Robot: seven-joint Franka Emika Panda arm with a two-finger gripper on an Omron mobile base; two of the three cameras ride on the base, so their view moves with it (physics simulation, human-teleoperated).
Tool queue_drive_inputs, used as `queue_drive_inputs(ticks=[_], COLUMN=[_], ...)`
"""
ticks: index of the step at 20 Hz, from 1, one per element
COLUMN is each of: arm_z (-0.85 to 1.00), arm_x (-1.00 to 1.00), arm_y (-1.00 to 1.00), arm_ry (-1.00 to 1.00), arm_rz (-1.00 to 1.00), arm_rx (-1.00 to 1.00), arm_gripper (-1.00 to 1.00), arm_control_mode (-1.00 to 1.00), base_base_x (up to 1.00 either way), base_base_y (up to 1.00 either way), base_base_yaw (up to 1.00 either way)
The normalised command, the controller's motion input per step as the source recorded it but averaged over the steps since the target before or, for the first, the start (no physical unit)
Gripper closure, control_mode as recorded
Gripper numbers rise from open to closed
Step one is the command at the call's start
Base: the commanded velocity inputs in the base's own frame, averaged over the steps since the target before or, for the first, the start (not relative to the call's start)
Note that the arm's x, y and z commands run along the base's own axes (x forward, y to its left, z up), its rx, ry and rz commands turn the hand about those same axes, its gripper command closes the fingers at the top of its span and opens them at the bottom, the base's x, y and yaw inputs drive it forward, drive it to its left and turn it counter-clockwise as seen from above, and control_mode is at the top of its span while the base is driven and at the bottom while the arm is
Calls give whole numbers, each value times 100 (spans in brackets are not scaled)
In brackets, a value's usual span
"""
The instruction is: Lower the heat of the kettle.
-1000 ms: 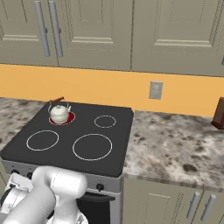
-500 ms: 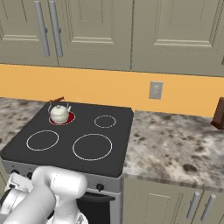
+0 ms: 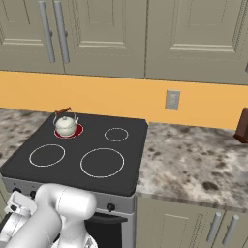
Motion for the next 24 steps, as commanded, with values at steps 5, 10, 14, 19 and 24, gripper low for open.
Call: queue_drive_inputs(ticks=[5,10,14,19,24], arm_z=[0,15,24,16,17], arm_x=[-6,-1,0,0,0], arm_y=[0,-11,-33,-25,-26], arm_ry=[-2,0,0,0,0], arm_rz=[0,1,4,1,0], arm_rx=[31,32,42,43,43], arm_gripper=[100,100,100,100,100], arm_control_mode=[-100,-100,-100,-100,-100], base_base_x=[0,0,0,0,0], base_base_y=[0,0,0,0,0], base_base_yaw=[0,0,0,0,0])
